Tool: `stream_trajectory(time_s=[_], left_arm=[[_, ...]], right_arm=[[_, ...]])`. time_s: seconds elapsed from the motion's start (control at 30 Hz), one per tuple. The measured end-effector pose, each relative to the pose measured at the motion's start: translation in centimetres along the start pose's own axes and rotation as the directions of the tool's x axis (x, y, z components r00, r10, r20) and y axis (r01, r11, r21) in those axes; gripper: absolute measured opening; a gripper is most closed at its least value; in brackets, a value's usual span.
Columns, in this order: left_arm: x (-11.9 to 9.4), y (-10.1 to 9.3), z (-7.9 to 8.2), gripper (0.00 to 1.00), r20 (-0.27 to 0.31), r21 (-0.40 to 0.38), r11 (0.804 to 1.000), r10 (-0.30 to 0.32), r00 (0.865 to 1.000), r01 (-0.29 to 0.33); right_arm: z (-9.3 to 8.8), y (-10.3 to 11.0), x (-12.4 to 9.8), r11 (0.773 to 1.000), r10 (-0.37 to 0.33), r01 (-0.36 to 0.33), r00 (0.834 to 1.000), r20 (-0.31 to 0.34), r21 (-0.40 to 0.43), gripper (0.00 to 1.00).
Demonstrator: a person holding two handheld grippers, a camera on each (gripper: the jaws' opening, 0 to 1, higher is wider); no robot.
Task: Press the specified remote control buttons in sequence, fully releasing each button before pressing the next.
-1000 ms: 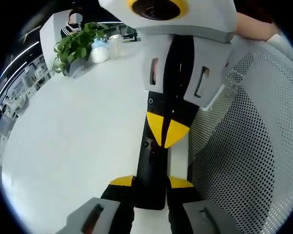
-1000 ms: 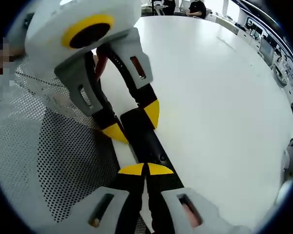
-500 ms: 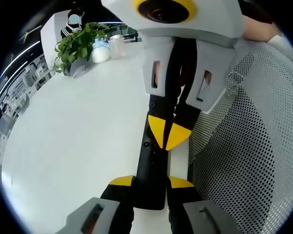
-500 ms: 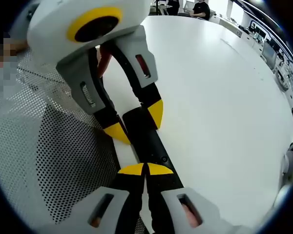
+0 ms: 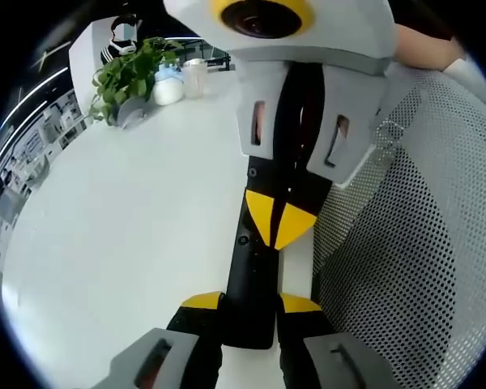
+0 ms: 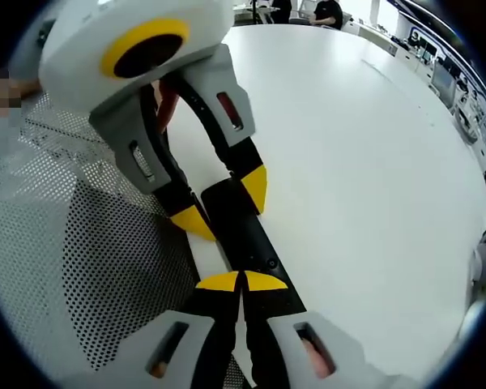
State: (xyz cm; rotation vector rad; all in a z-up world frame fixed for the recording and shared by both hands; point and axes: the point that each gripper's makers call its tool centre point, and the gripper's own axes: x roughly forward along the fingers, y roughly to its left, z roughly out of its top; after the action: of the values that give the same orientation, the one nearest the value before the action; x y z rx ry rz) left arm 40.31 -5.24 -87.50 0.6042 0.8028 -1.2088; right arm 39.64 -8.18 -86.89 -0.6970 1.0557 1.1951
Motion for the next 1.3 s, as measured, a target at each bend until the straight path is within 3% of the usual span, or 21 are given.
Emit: stream_trajectory(time_s=[0.83,1.07,1.3], left_arm=[[0.0,0.0,0.0,0.25,0.001,0.007,1.000,0.000,1.000,0.000],[0.0,-0.1,0.0,0.25,0.004,0.001,1.000,0.001,1.000,-0.001],[0.0,-0.1,0.0,0.25,0.003,0.007,1.000,0.000,1.000,0.000]], right_arm=[[0.1,0.0,0.0,1.000,0.003,-0.003,1.000,0.006,0.011,0.00],[1.0,-0.2,-0.4,0.998,0.006,-0.010,0.999,0.053,0.067,0.00],[1.2,-0.2,-0.3,0.999,-0.010,0.008,0.998,0.063,0.040,0.00]])
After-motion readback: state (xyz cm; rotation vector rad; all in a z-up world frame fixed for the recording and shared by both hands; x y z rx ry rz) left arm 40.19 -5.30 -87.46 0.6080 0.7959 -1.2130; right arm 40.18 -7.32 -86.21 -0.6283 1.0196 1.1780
